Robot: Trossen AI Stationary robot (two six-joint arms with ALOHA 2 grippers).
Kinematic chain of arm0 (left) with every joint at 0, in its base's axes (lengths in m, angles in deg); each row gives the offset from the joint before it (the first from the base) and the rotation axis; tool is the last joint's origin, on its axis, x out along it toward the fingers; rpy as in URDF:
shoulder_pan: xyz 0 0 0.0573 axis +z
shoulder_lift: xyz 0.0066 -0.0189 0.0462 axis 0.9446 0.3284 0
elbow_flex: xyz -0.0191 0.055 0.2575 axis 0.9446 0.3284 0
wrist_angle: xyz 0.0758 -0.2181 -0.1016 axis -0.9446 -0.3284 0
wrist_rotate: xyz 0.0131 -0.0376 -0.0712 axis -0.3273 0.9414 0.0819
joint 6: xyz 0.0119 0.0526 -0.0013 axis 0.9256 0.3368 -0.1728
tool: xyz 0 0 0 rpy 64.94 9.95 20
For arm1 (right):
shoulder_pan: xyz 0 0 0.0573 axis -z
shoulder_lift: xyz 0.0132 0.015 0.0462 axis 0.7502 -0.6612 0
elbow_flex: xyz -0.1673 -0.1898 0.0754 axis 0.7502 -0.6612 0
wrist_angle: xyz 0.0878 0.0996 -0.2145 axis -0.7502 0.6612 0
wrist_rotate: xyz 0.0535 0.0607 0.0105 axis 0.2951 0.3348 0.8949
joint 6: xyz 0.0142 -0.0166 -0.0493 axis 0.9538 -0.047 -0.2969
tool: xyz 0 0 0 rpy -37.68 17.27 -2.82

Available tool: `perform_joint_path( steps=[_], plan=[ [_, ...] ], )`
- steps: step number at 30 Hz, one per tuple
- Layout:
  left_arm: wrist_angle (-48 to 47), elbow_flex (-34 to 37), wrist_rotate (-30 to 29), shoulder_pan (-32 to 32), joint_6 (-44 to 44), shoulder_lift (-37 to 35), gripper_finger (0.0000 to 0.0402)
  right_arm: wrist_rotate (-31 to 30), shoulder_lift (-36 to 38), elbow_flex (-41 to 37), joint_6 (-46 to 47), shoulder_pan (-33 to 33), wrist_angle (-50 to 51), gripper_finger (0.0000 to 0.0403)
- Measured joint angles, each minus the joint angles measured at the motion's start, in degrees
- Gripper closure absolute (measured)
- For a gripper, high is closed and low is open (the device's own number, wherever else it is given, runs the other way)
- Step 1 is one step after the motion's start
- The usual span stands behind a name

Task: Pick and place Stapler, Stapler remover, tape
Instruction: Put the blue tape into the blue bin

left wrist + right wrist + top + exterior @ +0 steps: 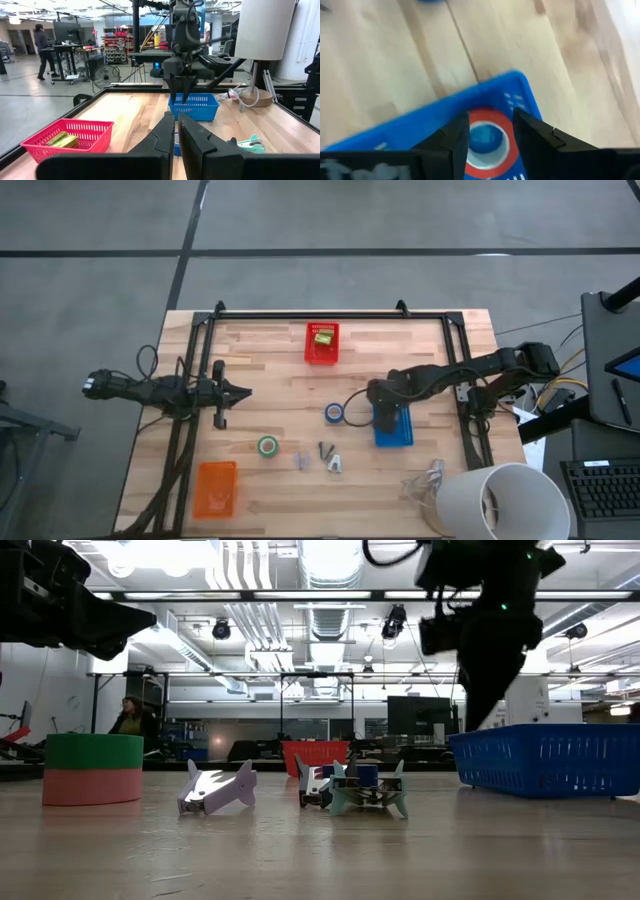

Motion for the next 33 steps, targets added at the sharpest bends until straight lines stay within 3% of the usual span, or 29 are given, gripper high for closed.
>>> perform_joint_path(
  steps=[5, 16, 33],
  plan=[
    [0.0, 0.01, 0.02, -0.01, 0.0, -0.02, 0.0376, -0.81, -0.11, 3.75, -2.01, -1.37, -2.87, 0.027],
    [0.0, 0.01, 0.0, -0.01, 0.0, 0.0, 0.0376, -1.33, -1.95, 1.87, -11.84, -2.05, -26.02, 0.028],
    [-0.04, 0.0, 0.01, 0.0, 0.0, 0.0, 0.0376, 1.64, -19.97, 10.12, -18.83, -2.03, -26.61, 0.028]
  ],
)
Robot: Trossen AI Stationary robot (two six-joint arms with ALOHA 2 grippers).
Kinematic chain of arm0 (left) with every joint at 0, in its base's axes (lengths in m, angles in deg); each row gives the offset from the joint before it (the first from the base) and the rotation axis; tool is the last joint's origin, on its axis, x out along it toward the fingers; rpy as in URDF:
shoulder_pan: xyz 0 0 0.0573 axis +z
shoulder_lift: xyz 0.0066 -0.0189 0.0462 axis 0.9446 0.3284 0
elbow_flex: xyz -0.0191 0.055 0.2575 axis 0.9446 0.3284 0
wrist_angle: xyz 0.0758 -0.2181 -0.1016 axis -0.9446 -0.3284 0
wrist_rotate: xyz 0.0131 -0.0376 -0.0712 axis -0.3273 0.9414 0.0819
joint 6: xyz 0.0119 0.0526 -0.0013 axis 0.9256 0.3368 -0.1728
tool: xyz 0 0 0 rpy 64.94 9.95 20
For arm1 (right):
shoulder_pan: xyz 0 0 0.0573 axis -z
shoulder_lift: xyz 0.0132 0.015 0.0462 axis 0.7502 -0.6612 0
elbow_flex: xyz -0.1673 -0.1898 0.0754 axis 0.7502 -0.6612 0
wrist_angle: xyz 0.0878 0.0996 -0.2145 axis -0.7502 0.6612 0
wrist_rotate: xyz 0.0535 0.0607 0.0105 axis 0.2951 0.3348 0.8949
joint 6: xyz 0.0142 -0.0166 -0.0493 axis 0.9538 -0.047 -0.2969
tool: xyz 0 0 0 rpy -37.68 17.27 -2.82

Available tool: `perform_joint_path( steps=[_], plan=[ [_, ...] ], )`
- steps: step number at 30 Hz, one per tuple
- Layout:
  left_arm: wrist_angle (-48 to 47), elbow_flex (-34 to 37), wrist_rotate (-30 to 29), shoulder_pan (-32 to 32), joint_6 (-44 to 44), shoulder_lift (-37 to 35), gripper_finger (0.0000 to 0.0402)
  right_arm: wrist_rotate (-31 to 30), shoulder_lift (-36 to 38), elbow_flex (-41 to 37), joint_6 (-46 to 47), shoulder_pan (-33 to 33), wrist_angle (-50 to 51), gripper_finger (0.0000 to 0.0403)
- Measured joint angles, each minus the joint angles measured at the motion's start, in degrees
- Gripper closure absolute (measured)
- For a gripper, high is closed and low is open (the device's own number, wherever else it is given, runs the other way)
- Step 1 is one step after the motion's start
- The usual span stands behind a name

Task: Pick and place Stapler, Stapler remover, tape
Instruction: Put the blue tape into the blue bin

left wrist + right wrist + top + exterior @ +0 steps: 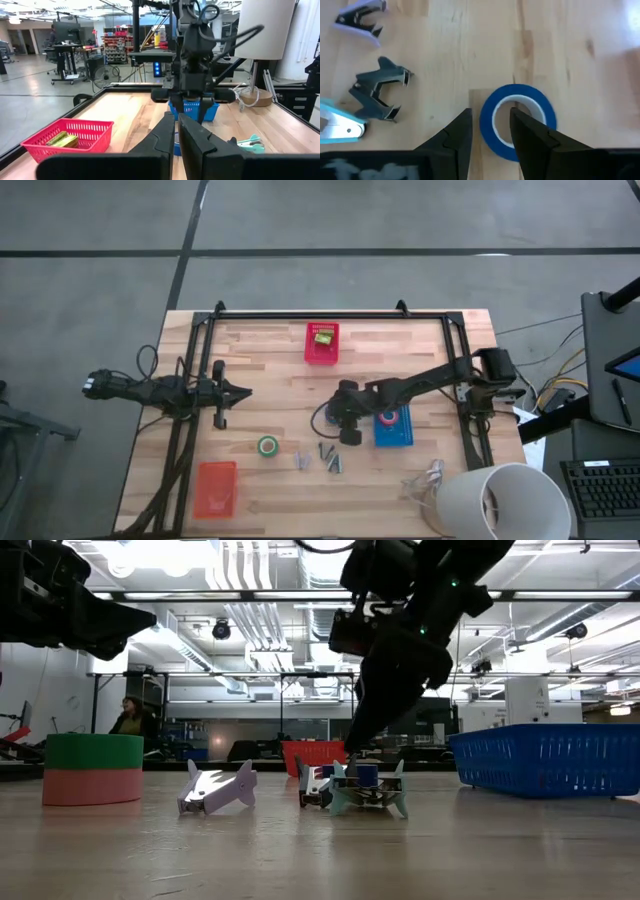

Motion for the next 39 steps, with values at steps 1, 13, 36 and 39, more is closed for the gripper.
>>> perform_joint_path(
  steps=[1, 13, 36, 39],
  plan=[
    [0.0, -0.01, -0.01, -0.01, 0.0, 0.0, 0.0376, 0.09, -0.45, 0.17, -0.05, 0.0, 0.52, 0.028],
    [-0.02, -0.01, 0.0, -0.01, 0.0, 0.0, 0.0376, 0.01, -2.64, 0.33, -0.44, 0.02, 2.2, 0.0281],
    [-0.02, 0.01, 0.01, -0.01, 0.0, 0.0, 0.0376, 0.01, -2.91, 0.87, -0.62, 0.17, 2.97, 0.036],
    [-0.02, 0.01, -0.01, -0.01, 0.0, 0.0, 0.0376, 0.23, -2.72, 1.76, -1.47, 0.16, 4.21, 0.0365]
  ],
)
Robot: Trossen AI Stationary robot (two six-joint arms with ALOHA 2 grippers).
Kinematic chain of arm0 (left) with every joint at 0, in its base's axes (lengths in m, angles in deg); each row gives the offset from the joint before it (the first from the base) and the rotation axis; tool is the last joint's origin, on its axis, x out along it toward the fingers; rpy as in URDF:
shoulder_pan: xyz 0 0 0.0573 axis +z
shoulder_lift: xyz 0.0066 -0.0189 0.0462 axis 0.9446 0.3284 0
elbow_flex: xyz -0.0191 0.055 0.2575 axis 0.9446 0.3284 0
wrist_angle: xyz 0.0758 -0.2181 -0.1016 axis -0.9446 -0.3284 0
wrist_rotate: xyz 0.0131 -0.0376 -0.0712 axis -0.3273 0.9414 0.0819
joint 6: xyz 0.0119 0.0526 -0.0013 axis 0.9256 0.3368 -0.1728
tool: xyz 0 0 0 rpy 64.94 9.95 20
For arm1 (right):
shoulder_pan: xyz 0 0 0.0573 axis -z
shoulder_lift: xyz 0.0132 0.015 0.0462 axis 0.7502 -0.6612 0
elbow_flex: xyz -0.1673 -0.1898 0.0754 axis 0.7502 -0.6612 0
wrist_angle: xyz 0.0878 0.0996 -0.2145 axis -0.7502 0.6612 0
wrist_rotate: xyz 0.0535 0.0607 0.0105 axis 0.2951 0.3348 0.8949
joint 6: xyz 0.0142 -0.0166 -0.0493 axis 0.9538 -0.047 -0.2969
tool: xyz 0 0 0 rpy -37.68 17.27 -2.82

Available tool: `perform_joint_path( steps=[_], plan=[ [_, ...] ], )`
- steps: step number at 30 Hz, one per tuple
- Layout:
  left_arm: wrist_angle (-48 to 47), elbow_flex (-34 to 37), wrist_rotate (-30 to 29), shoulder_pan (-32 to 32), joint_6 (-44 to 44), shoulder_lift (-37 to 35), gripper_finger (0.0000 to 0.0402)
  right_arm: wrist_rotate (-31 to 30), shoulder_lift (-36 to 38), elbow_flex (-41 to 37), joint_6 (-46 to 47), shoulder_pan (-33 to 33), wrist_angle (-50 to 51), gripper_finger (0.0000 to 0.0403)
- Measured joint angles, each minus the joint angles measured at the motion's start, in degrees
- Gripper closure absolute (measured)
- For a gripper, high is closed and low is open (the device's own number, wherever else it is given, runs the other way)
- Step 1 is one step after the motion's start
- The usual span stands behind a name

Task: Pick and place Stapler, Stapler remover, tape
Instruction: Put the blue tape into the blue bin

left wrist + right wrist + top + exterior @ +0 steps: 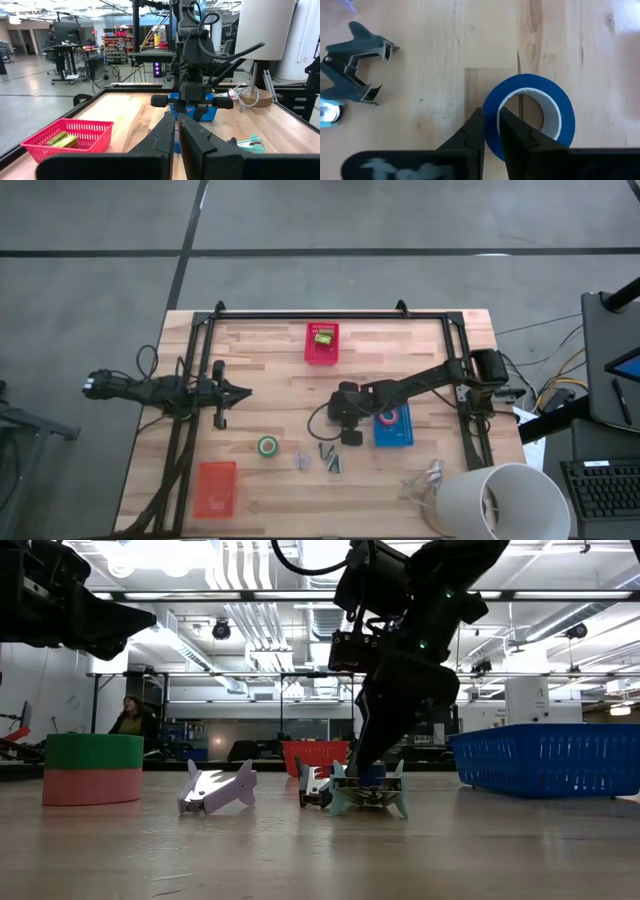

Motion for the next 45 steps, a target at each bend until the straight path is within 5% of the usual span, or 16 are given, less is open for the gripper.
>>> perform_joint_path(
  steps=[24, 32, 45],
  plan=[
    [0.04, -0.01, -0.01, 0.0, 0.0, 0.07, 0.0376, -3.3, 13.77, 3.68, 14.18, -7.44, 19.79, 0.0369],
    [0.04, -0.01, 0.02, 0.02, 0.0, 0.09, 0.0376, -8.24, 22.55, -3.4, 27.72, -12.32, 21.88, 0.0369],
    [0.02, -0.02, 0.01, 0.01, 0.0, 0.09, 0.0376, -8.22, 31.63, -16.42, 45.16, -16.33, 20.62, 0.0369]
  ],
)
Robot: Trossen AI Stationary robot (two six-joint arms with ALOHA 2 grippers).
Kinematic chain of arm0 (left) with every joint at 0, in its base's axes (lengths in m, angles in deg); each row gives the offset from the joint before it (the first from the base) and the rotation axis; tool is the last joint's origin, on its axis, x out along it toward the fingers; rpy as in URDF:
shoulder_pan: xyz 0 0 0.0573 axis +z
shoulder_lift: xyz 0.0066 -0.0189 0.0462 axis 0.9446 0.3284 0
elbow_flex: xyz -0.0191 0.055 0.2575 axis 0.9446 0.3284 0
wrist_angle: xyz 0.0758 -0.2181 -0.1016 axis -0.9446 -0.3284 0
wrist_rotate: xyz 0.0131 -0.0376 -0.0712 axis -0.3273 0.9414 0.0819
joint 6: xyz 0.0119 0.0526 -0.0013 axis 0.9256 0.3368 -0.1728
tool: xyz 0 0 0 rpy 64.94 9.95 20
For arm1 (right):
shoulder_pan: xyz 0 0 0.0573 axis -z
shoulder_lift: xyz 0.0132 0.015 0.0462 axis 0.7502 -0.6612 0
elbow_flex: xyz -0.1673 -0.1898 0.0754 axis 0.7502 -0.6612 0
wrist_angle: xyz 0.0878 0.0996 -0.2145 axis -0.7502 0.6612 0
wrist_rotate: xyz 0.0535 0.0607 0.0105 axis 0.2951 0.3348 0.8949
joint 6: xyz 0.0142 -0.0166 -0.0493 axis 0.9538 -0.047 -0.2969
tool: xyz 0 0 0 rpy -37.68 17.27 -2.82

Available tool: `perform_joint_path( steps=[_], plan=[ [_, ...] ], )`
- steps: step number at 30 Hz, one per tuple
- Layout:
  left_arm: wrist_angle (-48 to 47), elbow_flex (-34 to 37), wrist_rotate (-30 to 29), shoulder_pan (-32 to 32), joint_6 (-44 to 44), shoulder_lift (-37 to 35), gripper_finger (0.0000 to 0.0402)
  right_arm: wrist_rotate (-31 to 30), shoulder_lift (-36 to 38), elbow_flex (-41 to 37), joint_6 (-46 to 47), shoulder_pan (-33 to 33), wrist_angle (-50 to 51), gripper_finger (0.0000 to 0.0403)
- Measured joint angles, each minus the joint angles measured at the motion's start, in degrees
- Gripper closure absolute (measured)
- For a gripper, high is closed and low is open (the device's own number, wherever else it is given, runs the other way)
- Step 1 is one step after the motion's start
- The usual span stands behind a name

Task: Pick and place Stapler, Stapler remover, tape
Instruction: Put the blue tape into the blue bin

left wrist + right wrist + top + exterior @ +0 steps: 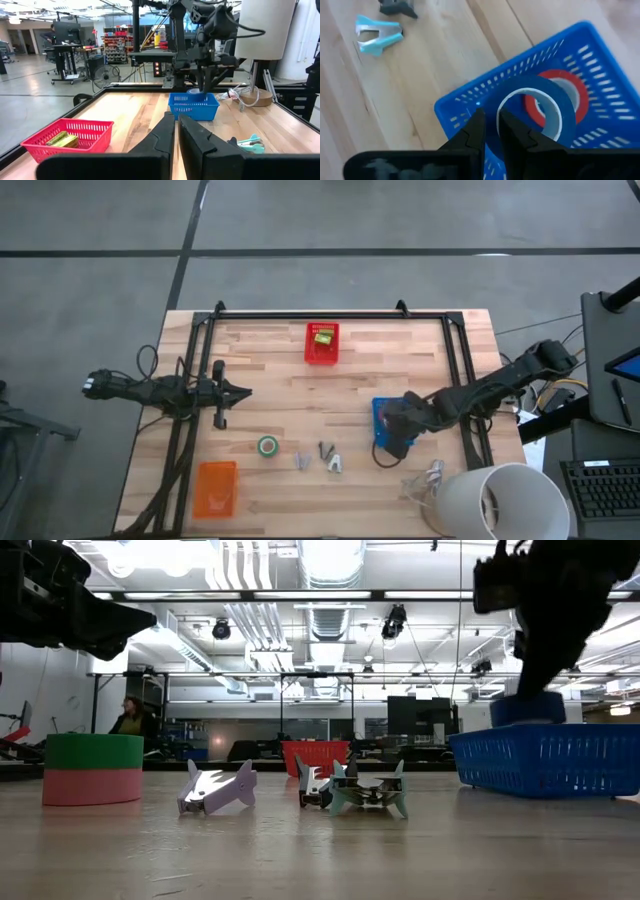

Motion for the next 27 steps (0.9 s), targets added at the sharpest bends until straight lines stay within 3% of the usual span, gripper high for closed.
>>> perform_joint_path(
  steps=[6, 27],
  plan=[
    [-0.02, 0.0, 0.01, 0.0, 0.0, 0.0, 0.0376, 2.74, -0.84, -3.78, 1.22, 0.02, -4.87, 0.0369],
    [0.02, 0.02, -0.01, 0.02, 0.0, 0.0, 0.0376, 4.78, -5.35, -3.72, 0.99, 0.02, -7.25, 0.0367]
  ],
)
